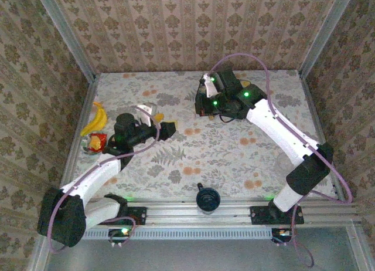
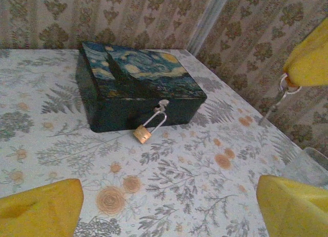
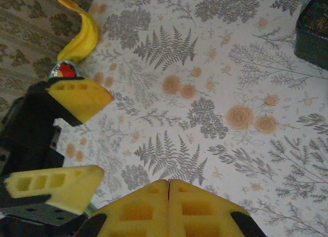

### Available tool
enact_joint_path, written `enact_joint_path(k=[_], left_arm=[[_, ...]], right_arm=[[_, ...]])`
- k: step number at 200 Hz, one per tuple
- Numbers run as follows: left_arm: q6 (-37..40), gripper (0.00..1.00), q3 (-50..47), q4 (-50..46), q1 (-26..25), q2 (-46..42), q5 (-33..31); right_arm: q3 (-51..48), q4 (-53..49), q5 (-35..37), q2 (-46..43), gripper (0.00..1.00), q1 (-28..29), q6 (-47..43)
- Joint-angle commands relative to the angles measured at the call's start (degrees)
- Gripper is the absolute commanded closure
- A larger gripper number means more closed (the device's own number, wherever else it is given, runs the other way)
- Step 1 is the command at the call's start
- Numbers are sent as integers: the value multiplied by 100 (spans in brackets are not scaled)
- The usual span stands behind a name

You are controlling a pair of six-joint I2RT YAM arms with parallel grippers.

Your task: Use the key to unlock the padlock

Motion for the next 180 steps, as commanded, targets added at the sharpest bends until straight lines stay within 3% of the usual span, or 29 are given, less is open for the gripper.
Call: enact_joint_path(k=[1,44,74,122,180], left_arm=[[195,13,199,349,-51,78,287],[295,16,57,1067,-191,294,398],[625,21,-117,2045,-655,602,297],[1545,37,-214,3548,-1272,1450,-218],[1377,40,44,5113,-1325,2659,-214]], right_arm=[[-179,182,-297,-173,100,-90,154],[-526,579,-664,-336,100,-309,417],[-720,807,-869,-433,100,-417,657],[-859,983,-854,-514,100,-427,860],[-1022,1219,-980,-580,100,-427,1021]])
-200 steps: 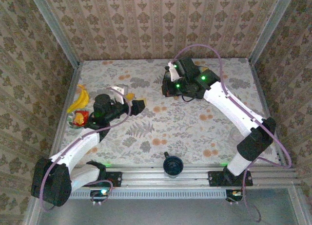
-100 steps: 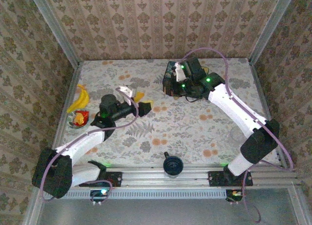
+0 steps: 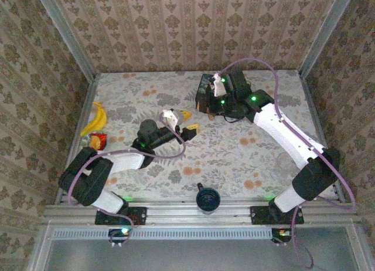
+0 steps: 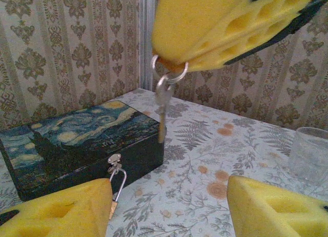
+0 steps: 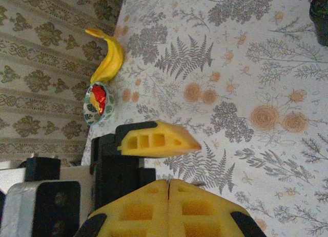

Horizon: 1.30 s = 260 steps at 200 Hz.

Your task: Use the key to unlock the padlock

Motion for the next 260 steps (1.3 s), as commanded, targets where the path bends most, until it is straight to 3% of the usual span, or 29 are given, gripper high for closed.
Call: enact_joint_path(k=[1,63,118,150,260], left_arm=[[56,40,202,1030,-12,284,10],[-2,56,546,1003,-2,587,285],[-180,61,710,1012,76,739,448],[-224,74,728,1003,103,738,505],[-295,85,701,1003,146,671,555]], right_arm=[[-87,166,-205,-174,100,-3,146],[-190,306,-291,-202,100,-3,177],[-190,306,-345,-207,100,-3,180],[-216,306,-339,-211,100,-3,178],[-234,302,-337,-167,100,-3,191]])
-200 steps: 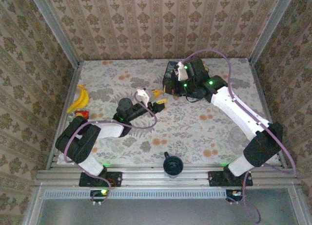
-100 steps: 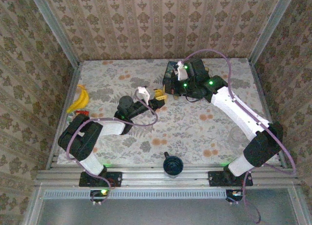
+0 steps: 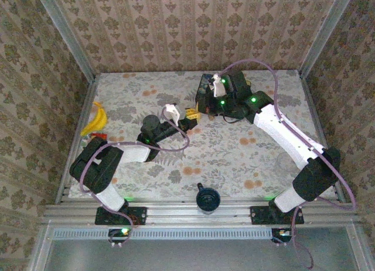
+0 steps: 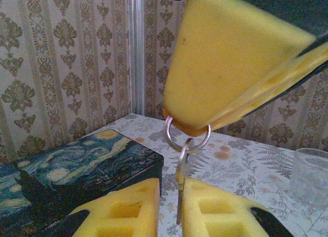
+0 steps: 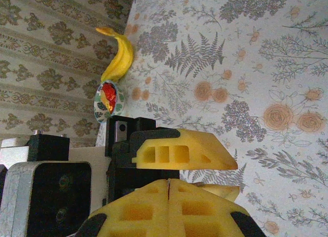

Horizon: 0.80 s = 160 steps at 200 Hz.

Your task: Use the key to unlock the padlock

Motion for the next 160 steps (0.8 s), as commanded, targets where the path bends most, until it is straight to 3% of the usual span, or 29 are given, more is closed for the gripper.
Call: enact_joint_path(k=[1,134,160], left_arm=[[-98,85,135,225,63,-42,141],[-124,83,131,208,72,-148,185],[-130,77,122,207,72,-166,161]], right_arm=[[-101,77,-116,-126,100,-3,81],[-159,211,-54,-134,100,-3,72],[-164,203,-37,-126,100,-3,71]])
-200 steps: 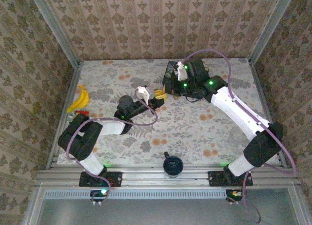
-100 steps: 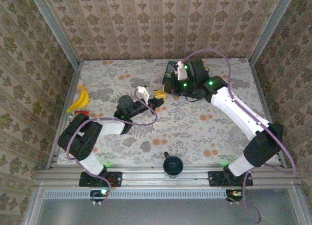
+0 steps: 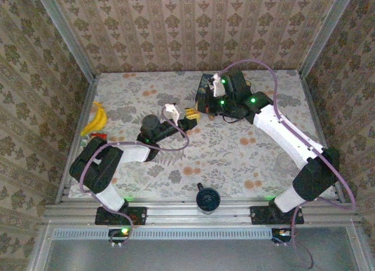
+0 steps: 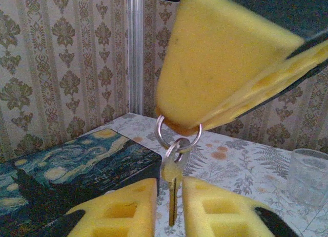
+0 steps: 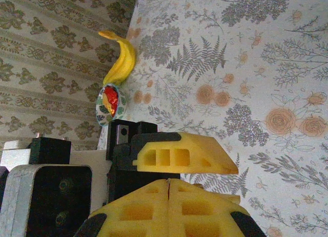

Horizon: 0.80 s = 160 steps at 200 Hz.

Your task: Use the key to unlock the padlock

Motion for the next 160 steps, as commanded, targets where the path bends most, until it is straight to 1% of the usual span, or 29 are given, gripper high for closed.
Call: enact_joint_path(k=[1,46,121,126,160], left_arm=[[-53,77,122,211,44,-164,101],[-61,76,148,208,57,-182,102],[-129,76,234,190,92,-140,185],[-138,77,243,190,93,-134,197],[-153,93,280,132,92,-135,260]], right_arm=[[-91,19,-39,-126,100,-3,12],[-88,37,-48,-117,100,-2,20],[-79,34,-57,-108,100,-3,20],[-83,28,-57,-108,100,1,20],[-101,27,-49,-108,100,-3,21]])
